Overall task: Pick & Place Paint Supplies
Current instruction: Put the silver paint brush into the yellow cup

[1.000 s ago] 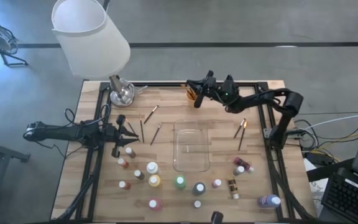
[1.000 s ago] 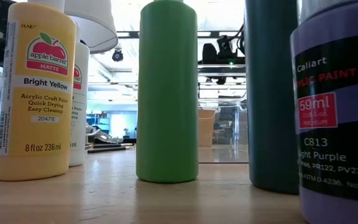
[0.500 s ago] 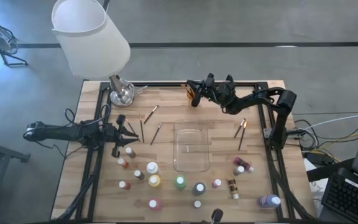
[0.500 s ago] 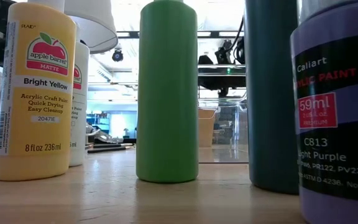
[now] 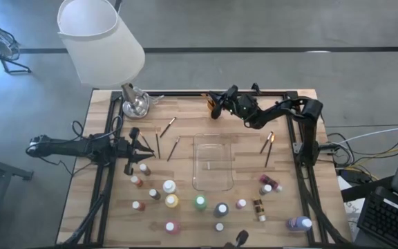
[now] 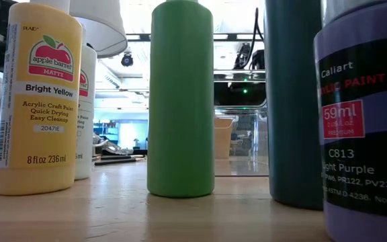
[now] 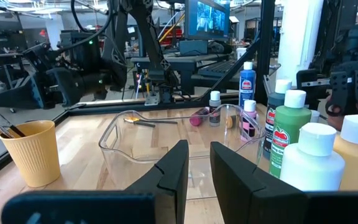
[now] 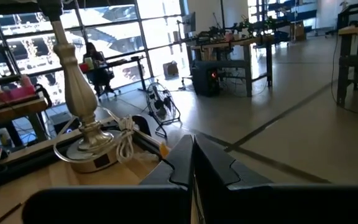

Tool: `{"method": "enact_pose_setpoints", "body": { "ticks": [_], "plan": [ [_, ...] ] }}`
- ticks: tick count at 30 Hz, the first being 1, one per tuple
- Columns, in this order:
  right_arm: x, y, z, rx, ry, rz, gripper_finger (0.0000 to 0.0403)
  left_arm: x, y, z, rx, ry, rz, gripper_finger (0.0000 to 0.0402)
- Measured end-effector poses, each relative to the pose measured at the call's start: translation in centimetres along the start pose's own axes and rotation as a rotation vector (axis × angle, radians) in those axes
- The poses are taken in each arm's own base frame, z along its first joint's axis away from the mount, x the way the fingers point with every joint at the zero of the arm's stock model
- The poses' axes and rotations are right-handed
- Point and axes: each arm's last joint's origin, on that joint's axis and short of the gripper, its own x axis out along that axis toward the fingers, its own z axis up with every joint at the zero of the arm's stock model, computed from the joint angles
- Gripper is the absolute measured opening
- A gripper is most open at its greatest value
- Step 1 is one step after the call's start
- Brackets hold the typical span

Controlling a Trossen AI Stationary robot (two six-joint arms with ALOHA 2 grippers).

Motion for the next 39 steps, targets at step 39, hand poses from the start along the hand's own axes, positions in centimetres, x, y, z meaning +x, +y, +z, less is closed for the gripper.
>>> {"method": "enact_pose_setpoints", "body": {
  "ticks": [39],
  "plan": [
    [-3.4, 2.4, 12.1, -0.421, -0.307, -0.019, 0.0163, 0.0, 0.0, 0.0, 0.0, 0.0, 0.0, 0.0074]
  ]
}}
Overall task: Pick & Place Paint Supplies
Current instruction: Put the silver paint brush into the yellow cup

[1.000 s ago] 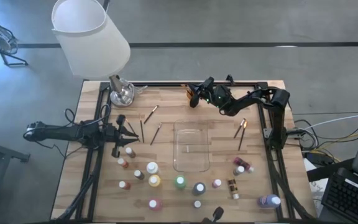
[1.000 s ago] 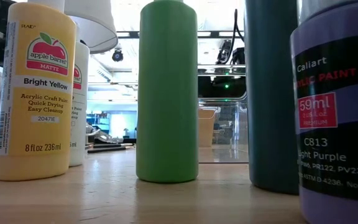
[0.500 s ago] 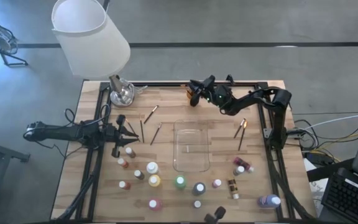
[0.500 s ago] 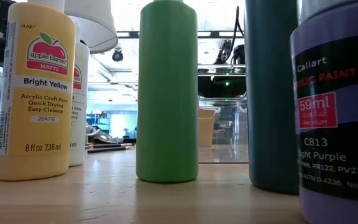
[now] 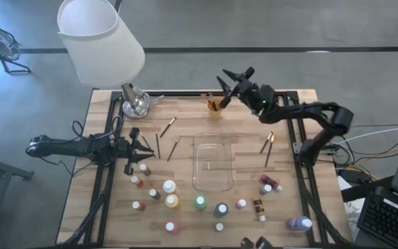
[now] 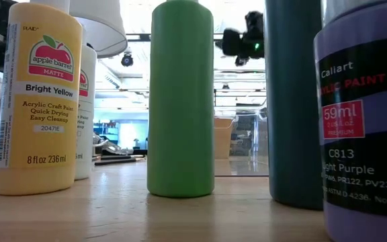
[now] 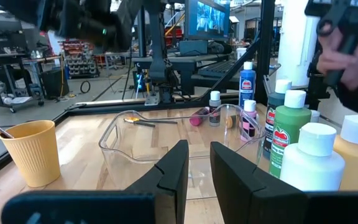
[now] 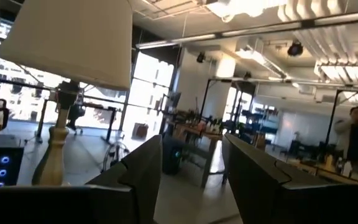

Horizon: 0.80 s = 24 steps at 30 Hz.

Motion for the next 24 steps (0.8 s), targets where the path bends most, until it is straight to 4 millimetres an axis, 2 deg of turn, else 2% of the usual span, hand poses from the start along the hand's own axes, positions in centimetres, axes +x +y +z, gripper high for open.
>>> {"method": "enact_pose_setpoints", "body": {
  "ticks": [3, 8, 13, 18, 24],
  "plan": [
    [-0.1, -0.6, 2.1, 0.008, 0.122, 0.018, 0.0156, 0.0, 0.0, 0.0, 0.0, 0.0, 0.001, 0.0074],
    [-0.6, -1.6, 5.9, -0.075, 0.496, -0.014, 0.0145, 0.0, 0.0, 0.0, 0.0, 0.0, 0.001, 0.0074],
    [-2.4, -2.7, 8.9, -0.04, 0.846, -0.042, 0.0131, 0.0, 0.0, 0.0, 0.0, 0.0, 0.001, 0.0074],
    [-4.7, -3.2, 9.5, 0.049, 1.162, -0.085, 0.0126, 0.0, 0.0, 0.0, 0.0, 0.0, 0.0, 0.0074],
    [-8.0, -3.2, 8.0, 0.161, 1.456, -0.233, 0.0145, 0.0, 0.0, 0.0, 0.0, 0.0, 0.0, 0.0074]
  ]
}}
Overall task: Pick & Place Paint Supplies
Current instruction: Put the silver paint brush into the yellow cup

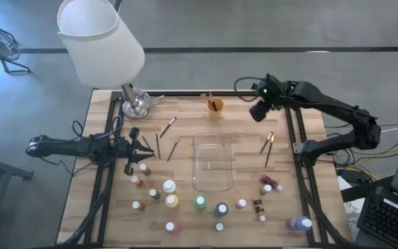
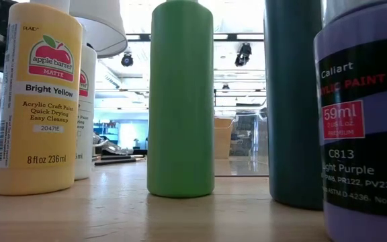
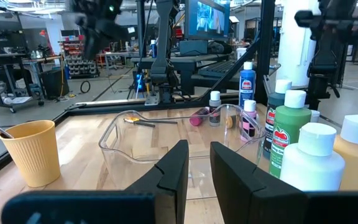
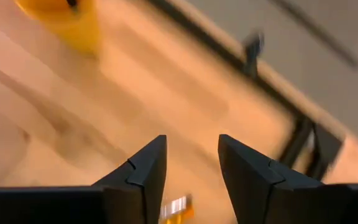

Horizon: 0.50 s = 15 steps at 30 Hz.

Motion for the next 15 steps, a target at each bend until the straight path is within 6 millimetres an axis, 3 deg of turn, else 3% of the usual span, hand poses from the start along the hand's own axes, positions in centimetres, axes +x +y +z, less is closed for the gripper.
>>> {"method": "enact_pose_setpoints", "body": {
  "ticks": [15],
  "plan": [
    [4.3, -1.4, -8.1, 0.415, 0.18, -0.117, 0.0181, 0.0, 0.0, 0.0, 0.0, 0.0, 0.0, 0.0074]
  ]
}}
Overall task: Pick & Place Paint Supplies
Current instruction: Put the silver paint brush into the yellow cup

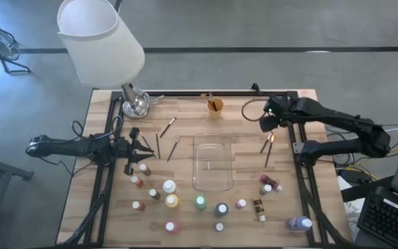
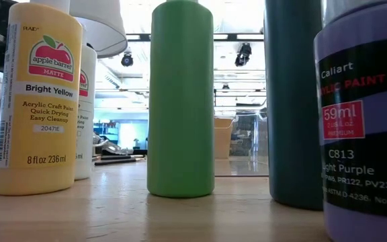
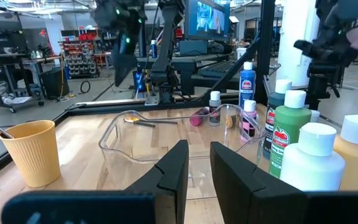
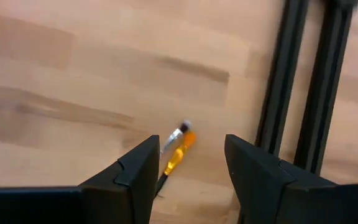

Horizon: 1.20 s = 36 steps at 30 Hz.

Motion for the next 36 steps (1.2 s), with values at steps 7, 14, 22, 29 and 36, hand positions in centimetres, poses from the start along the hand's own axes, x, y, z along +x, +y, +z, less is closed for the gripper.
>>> {"method": "enact_pose_setpoints", "body": {
  "ticks": [7, 14, 22, 29, 36],
  "plan": [
    [3.1, -0.7, -2.0, 0.147, 0.032, -0.033, 0.02, 0.0, 0.0, 0.0, 0.0, 0.0, 0.0, 0.0074],
    [5.4, -0.4, -2.2, 0.213, 0.033, -0.004, 0.0204, 0.0, 0.0, 0.0, 0.0, 0.0, 0.0, 0.0074],
    [7.5, -0.7, -1.5, 0.254, 0.048, -0.003, 0.0181, 0.0, 0.0, 0.0, 0.0, 0.0, 0.0, 0.0074],
    [9.3, -0.7, -1.1, 0.259, 0.076, 0.026, 0.0162, 0.0, 0.0, 0.0, 0.0, 0.0, 0.0, 0.0074],
    [10.4, -0.8, -1.2, 0.253, 0.118, -0.017, 0.0159, 0.0, 0.0, 0.0, 0.0, 0.0, 0.0, 0.0074]
  ]
}}
